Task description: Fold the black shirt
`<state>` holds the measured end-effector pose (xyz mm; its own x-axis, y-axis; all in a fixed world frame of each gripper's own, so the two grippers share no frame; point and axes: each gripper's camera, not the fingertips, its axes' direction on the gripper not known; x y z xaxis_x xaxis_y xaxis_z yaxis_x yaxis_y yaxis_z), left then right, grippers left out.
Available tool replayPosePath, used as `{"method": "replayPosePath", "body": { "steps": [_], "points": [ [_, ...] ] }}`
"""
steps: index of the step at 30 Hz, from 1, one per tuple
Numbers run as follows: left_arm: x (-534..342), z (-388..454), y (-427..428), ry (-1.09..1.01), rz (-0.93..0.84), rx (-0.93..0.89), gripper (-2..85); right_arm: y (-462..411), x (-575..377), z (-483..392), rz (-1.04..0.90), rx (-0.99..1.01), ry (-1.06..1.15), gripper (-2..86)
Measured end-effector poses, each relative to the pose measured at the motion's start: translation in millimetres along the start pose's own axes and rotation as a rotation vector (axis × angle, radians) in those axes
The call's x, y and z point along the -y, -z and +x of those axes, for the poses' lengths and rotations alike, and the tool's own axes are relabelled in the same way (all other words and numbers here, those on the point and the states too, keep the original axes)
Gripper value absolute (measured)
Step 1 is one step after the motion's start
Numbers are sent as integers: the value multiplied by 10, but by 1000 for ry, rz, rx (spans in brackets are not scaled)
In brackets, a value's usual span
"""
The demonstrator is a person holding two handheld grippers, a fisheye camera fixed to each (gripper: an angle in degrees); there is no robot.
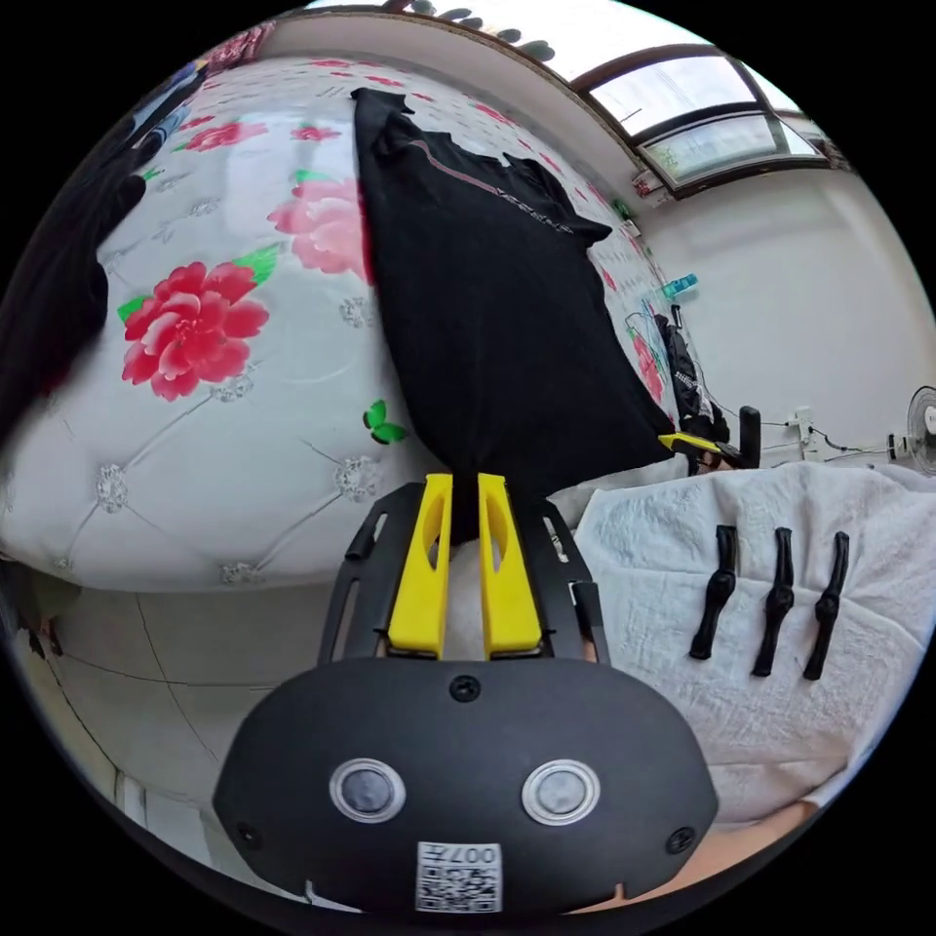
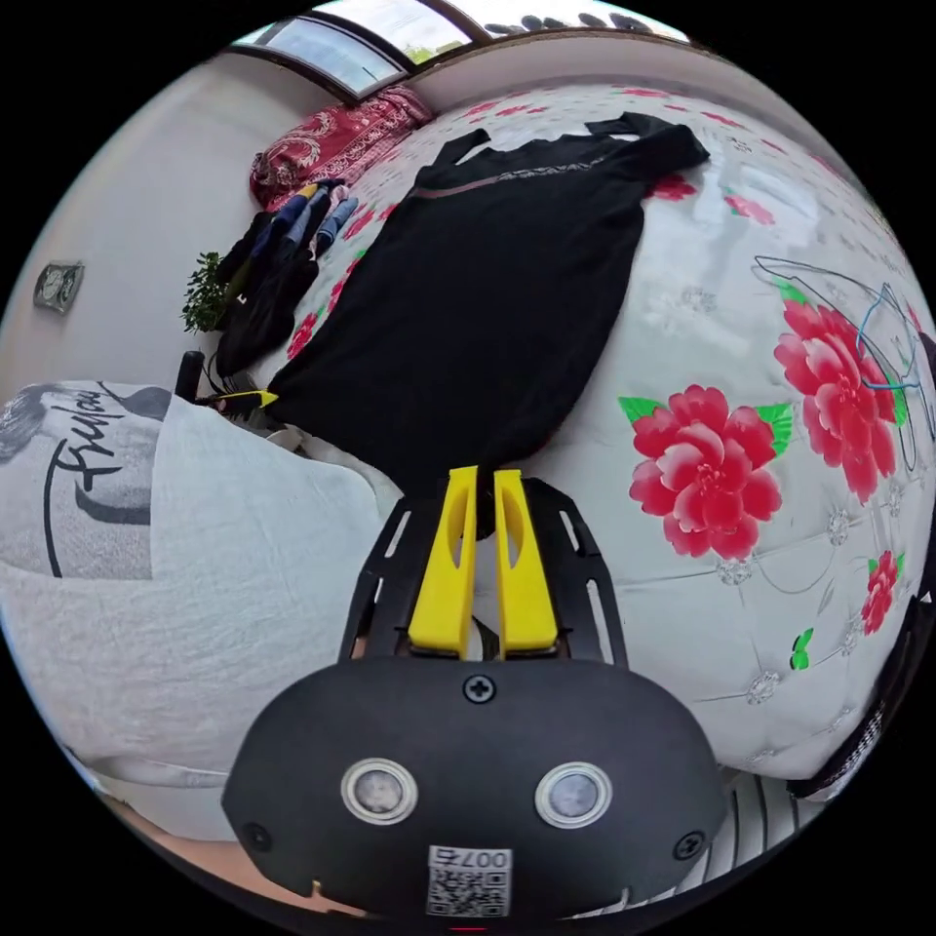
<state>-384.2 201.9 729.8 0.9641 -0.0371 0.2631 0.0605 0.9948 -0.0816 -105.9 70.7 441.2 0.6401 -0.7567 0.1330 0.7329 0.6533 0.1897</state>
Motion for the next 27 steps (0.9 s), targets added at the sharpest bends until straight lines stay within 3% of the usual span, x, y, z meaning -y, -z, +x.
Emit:
{"method": "replayPosePath", "body": {
  "steps": [4, 8, 13, 20, 27],
  "points": [
    [-4, -68, 60, 37, 4, 44, 54, -70, -79, 55, -17, -15, 8, 59],
    [77, -64, 261, 90, 40, 92, 55, 398, 70, 155, 136, -64, 7, 91],
    [739, 360, 334, -33, 81, 190, 33, 987, 835, 317, 290, -200, 73, 116],
    [2198, 960, -122, -199, 65, 189, -5, 1277, 2810, 684, 341, -386, 175, 133],
    [3396, 1258, -708, -215, -66, 237, -10, 680, 4948, 1114, 264, -459, 262, 132]
  ]
}}
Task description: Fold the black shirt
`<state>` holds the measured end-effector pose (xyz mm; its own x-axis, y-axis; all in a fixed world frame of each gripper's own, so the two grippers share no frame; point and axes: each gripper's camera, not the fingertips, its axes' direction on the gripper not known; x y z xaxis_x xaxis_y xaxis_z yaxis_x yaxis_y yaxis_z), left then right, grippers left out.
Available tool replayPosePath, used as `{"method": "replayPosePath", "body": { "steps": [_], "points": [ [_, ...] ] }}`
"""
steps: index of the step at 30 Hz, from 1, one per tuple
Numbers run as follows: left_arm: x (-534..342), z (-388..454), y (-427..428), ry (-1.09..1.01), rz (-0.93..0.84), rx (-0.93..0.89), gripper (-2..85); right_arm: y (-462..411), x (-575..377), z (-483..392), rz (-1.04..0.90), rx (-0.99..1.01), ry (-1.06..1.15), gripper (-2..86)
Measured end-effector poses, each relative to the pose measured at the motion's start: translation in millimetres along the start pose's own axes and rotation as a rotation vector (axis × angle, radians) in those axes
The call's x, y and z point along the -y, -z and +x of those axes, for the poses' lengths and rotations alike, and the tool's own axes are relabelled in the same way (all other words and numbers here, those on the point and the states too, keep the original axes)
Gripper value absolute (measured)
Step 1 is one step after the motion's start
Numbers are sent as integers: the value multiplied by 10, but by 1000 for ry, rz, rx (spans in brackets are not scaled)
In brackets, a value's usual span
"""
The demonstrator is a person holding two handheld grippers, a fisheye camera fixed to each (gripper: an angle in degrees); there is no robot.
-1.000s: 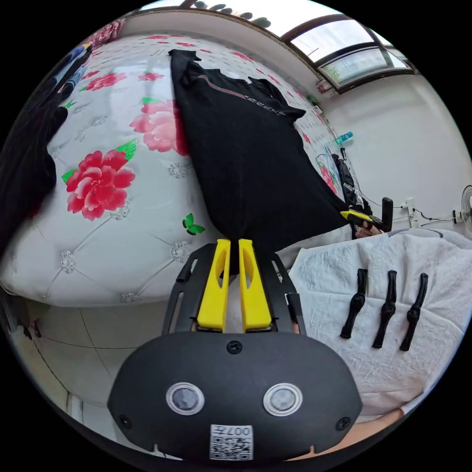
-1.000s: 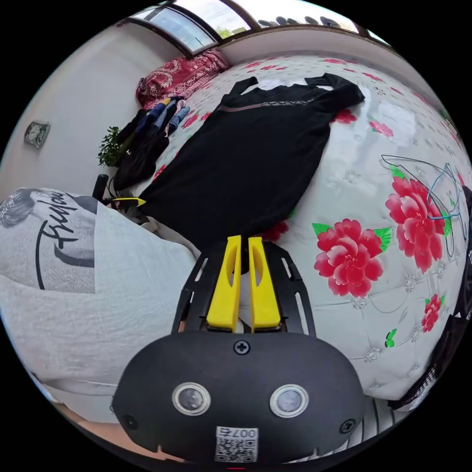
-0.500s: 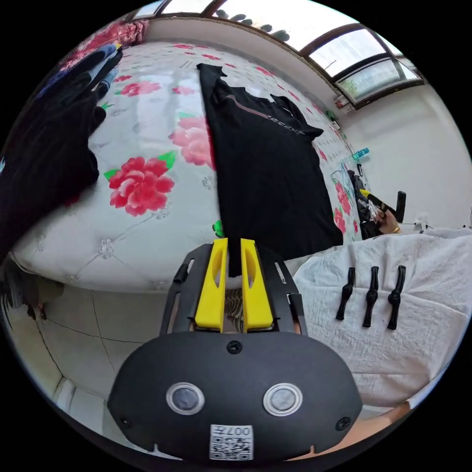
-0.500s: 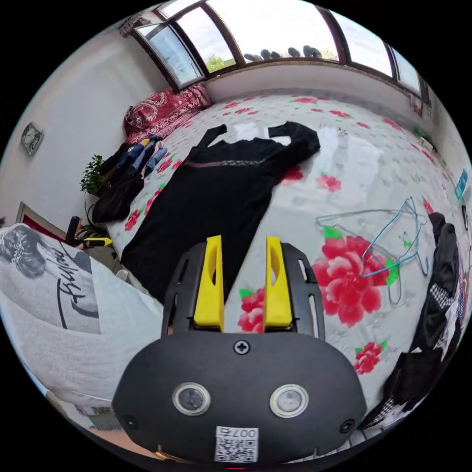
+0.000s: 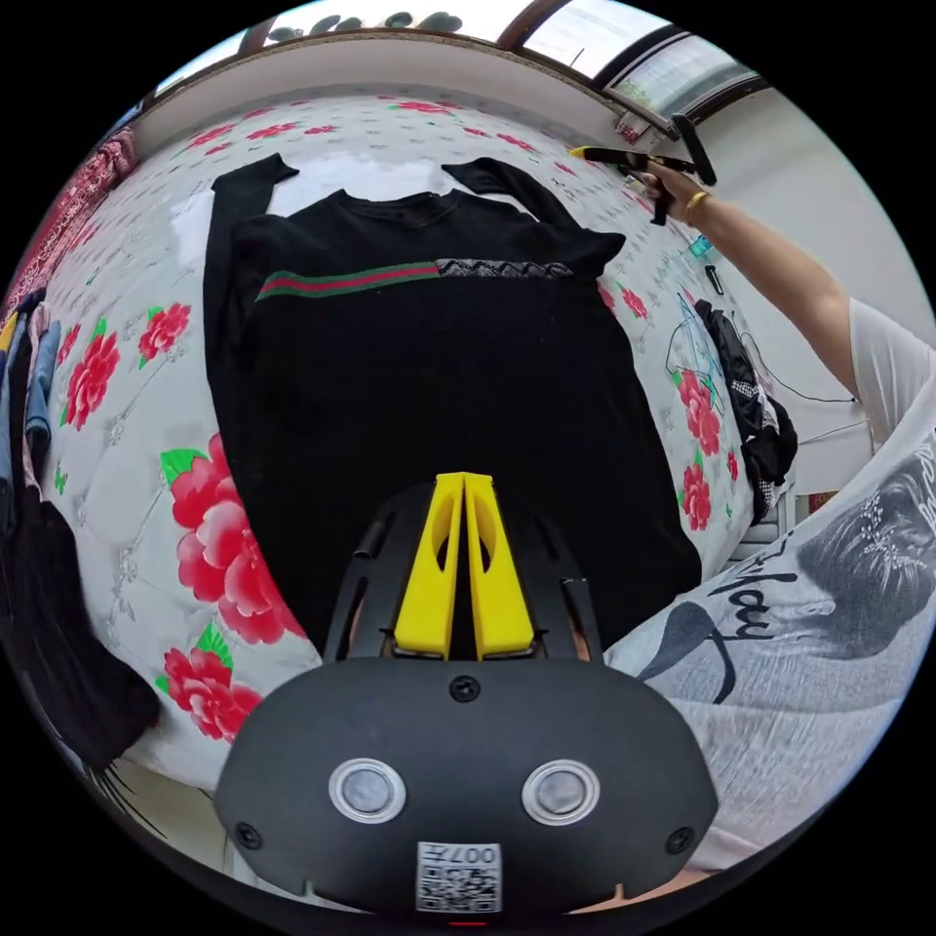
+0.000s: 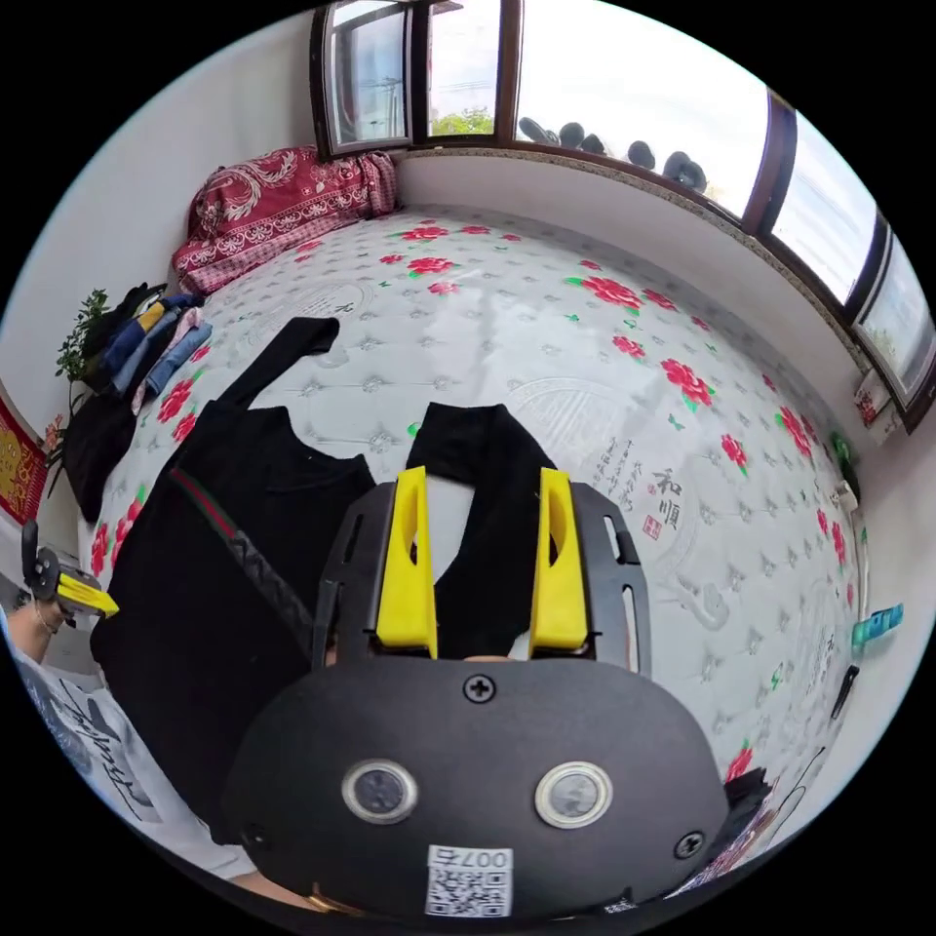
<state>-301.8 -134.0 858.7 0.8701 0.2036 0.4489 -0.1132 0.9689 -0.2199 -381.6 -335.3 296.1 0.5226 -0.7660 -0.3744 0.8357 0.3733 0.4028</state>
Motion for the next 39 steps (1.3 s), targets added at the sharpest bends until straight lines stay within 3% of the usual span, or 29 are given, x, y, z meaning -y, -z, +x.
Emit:
{"method": "replayPosePath", "body": {
  "steps": [6, 11, 13, 19, 24, 29, 31, 34, 39],
  "points": [
    [583, 141, -160, -51, -40, -6, -10, -1022, 676, 301, -78, -41, -6, 104],
    [969, 199, -229, -81, -58, 40, -10, -1325, 686, 480, -181, 65, -6, 36],
    [1111, 219, -251, -94, -65, 52, -10, -1116, 597, 532, -140, -38, -29, 21],
    [1451, 322, -290, -101, -59, 32, -10, 654, -412, 889, 103, -405, -262, 6],
    [1781, 541, -333, -149, -60, 26, -10, 2051, -1585, 725, 140, -664, -418, 7],
    [2263, 824, -312, -256, -34, 27, -10, 2633, -2035, 452, 27, -782, -415, 22],
    [2498, 946, -312, -311, -21, 34, -10, 2640, -2069, 537, -66, -768, -408, 34],
    [2943, 1142, -340, -389, -5, 24, -10, 2520, -2174, 956, -54, -544, -465, 64],
    [3702, 1480, -421, -516, 8, 68, -10, 2763, -2533, 1564, 252, -94, -559, 95]
  ]
}}
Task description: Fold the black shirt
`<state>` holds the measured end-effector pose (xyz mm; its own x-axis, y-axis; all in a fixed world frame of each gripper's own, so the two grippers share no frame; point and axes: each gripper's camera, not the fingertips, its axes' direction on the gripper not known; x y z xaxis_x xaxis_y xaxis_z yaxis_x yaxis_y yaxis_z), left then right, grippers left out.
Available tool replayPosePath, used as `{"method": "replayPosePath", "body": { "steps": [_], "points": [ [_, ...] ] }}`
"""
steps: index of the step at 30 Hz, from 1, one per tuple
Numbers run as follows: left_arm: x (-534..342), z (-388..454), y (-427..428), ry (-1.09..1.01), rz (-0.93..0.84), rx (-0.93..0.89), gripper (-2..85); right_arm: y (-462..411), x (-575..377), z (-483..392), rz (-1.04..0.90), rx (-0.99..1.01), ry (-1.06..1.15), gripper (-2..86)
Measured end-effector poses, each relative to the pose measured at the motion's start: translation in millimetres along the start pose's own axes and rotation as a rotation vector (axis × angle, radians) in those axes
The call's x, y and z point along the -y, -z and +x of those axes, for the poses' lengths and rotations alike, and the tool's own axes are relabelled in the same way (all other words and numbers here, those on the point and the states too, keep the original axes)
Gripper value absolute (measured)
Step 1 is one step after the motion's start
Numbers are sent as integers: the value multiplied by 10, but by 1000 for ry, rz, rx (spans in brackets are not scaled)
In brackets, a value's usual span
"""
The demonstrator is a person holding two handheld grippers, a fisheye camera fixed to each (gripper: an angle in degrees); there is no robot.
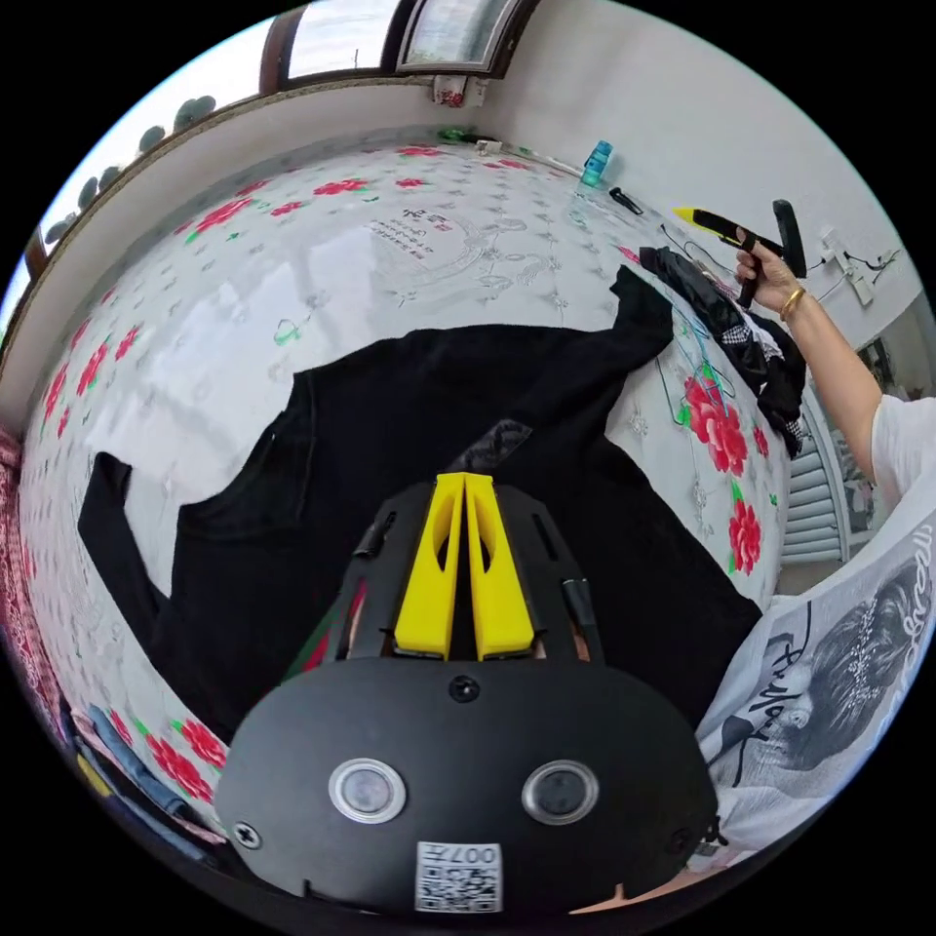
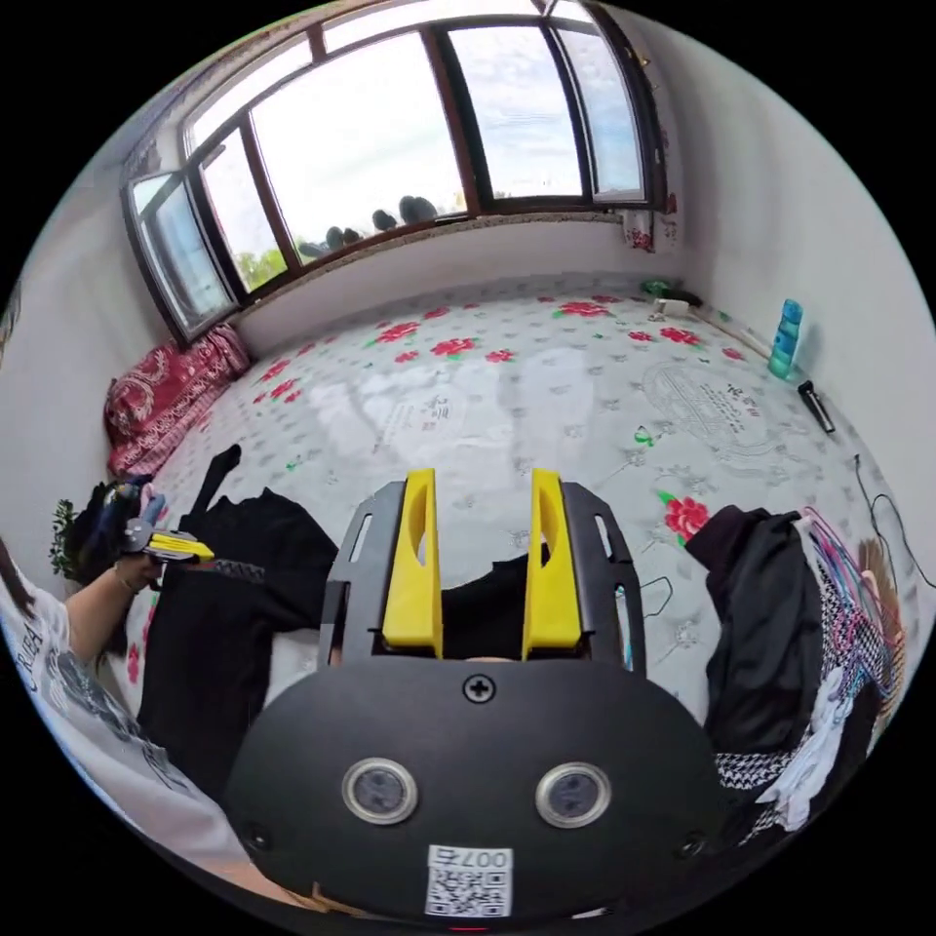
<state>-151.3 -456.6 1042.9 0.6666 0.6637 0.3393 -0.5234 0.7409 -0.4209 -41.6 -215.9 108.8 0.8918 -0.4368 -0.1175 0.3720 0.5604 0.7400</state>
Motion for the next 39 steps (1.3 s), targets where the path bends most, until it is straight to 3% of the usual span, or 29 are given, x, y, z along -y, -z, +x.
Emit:
{"method": "replayPosePath", "body": {
  "steps": [2, 6, 11, 19, 29, 34, 39],
  "points": [
    [259, -13, -63, -47, -15, 1, -10, 31, -13, 125, -47, -7, 31, 97],
    [838, 9, -272, -155, -58, 53, -10, -256, -142, 315, -255, -212, 216, 95],
    [1400, 76, -575, -217, -121, 112, -10, -779, -307, 487, -503, -170, 292, 73],
    [1859, 218, -852, -250, -170, 117, -10, -675, -228, 235, -521, -159, 295, 6],
    [2082, 498, -917, -255, -112, 230, -10, 1610, 128, -1111, -602, -36, 174, 1],
    [2290, 462, -955, -180, -116, 206, -10, 1065, 463, -668, -589, -166, 136, 15],
    [2407, 533, -991, -155, -143, 240, -10, 463, -4, 394, -538, -207, -127, 63]
  ]
}}
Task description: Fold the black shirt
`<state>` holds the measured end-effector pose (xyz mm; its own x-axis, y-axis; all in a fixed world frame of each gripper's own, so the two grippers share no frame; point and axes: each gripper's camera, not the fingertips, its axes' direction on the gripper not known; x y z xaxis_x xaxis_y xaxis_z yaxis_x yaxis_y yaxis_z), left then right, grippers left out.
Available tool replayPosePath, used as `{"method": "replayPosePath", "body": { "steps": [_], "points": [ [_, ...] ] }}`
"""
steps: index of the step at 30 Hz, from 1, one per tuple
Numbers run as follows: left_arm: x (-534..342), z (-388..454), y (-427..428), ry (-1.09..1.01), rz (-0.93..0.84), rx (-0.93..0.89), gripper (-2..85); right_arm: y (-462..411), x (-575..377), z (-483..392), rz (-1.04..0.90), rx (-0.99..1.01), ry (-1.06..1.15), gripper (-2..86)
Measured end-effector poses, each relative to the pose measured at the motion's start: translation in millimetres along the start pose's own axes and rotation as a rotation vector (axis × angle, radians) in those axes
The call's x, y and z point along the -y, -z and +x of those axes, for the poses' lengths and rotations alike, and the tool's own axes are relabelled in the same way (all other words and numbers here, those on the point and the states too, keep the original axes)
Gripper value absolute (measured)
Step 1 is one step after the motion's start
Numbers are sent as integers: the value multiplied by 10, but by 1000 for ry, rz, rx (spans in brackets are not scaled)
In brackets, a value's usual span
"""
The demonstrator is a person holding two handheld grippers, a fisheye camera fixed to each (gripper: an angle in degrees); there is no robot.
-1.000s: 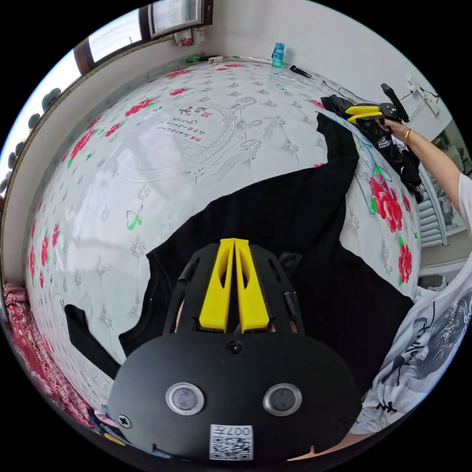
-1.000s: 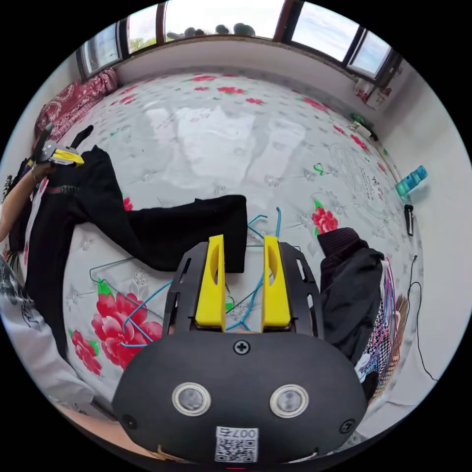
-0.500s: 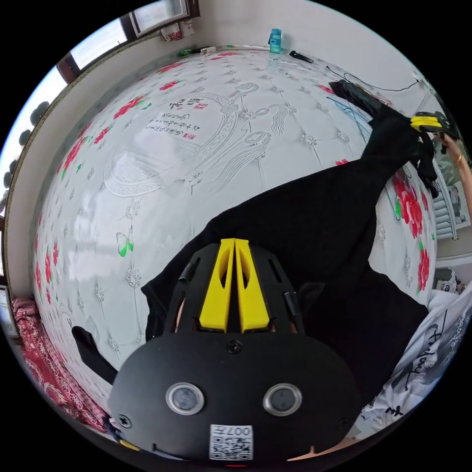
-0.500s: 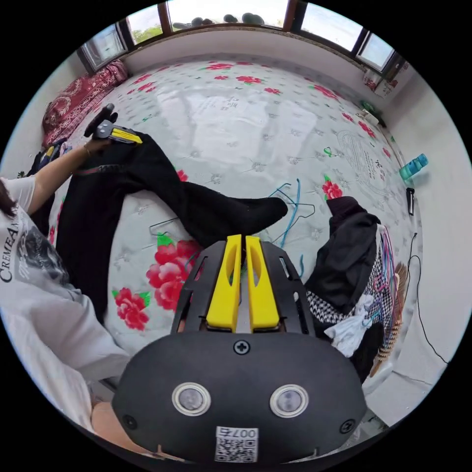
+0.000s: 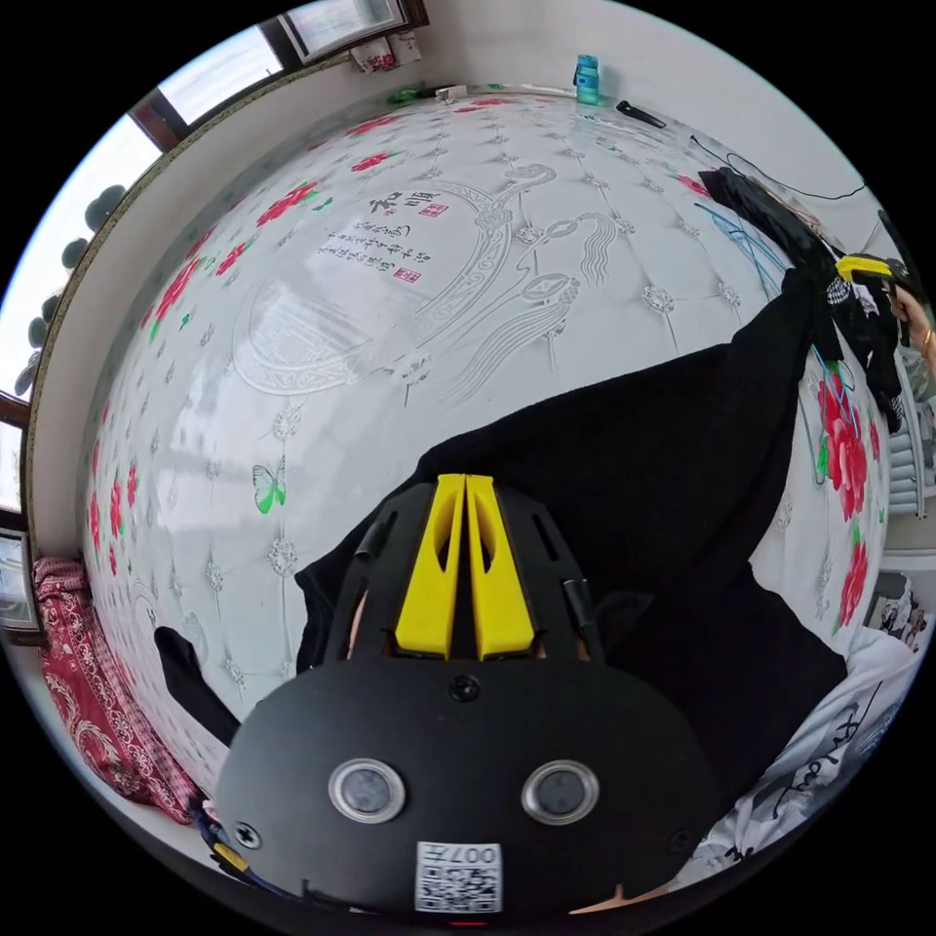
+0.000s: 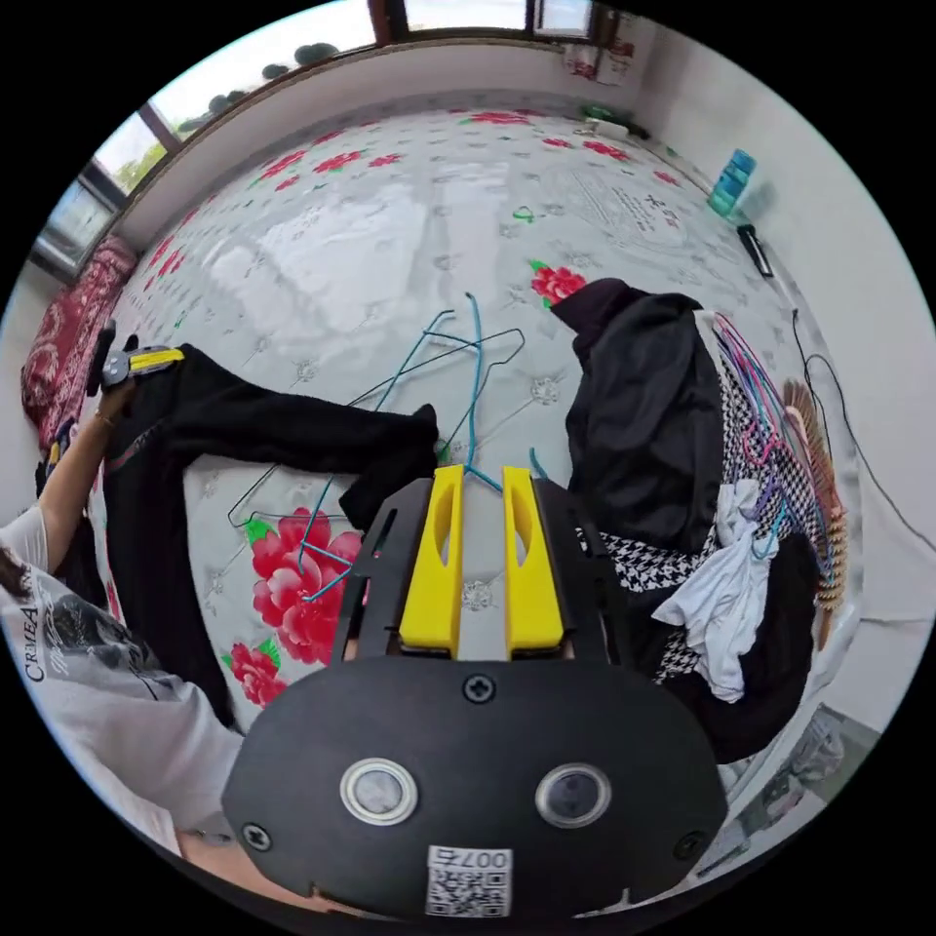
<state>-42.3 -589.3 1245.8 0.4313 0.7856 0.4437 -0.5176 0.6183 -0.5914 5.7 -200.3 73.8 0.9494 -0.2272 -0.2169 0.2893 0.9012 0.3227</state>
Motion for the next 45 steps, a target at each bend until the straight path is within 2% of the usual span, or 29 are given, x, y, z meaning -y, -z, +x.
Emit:
{"method": "replayPosePath", "body": {
  "steps": [3, 5, 10, 15, 20, 25, 29, 32, 34, 38, 41, 45],
  "points": [
    [26, 6, -10, 25, 3, -7, -10, -25, -260, 278, 174, 173, -162, 86],
    [30, 0, -17, 41, 9, -16, -10, -42, -347, 145, 204, 232, -109, 93],
    [28, -15, -37, 72, 15, -36, -10, -191, -434, -794, 230, 57, 157, 100],
    [29, 2, -68, 72, -6, -25, -10, -778, -306, -1349, 49, -179, 281, 57],
    [-18, -77, -113, 99, -9, -63, -10, -480, -346, -1248, 91, -209, 223, 6],
    [-88, -203, -177, 186, 17, -65, -10, 259, -568, -744, 134, -365, 136, 0],
    [-149, -210, -233, 196, 20, -36, -10, 827, -691, -281, 189, -275, 60, 5],
    [-231, -239, -269, 198, 9, -33, -10, 702, -523, -130, -4, -167, 103, 26],
    [-298, -280, -286, 209, 5, -46, -10, 728, -451, -153, -38, -58, 161, 41],
    [-468, -348, -271, 212, 7, -59, -10, 835, -362, -147, -131, 295, 236, 68],
    [-644, -458, -204, 244, 35, -94, -10, 924, -381, -15, -108, 526, 234, 84],
    [-1005, -643, -26, 273, 108, -185, -10, 1189, -430, 167, 64, 788, 217, 102]
  ]
}}
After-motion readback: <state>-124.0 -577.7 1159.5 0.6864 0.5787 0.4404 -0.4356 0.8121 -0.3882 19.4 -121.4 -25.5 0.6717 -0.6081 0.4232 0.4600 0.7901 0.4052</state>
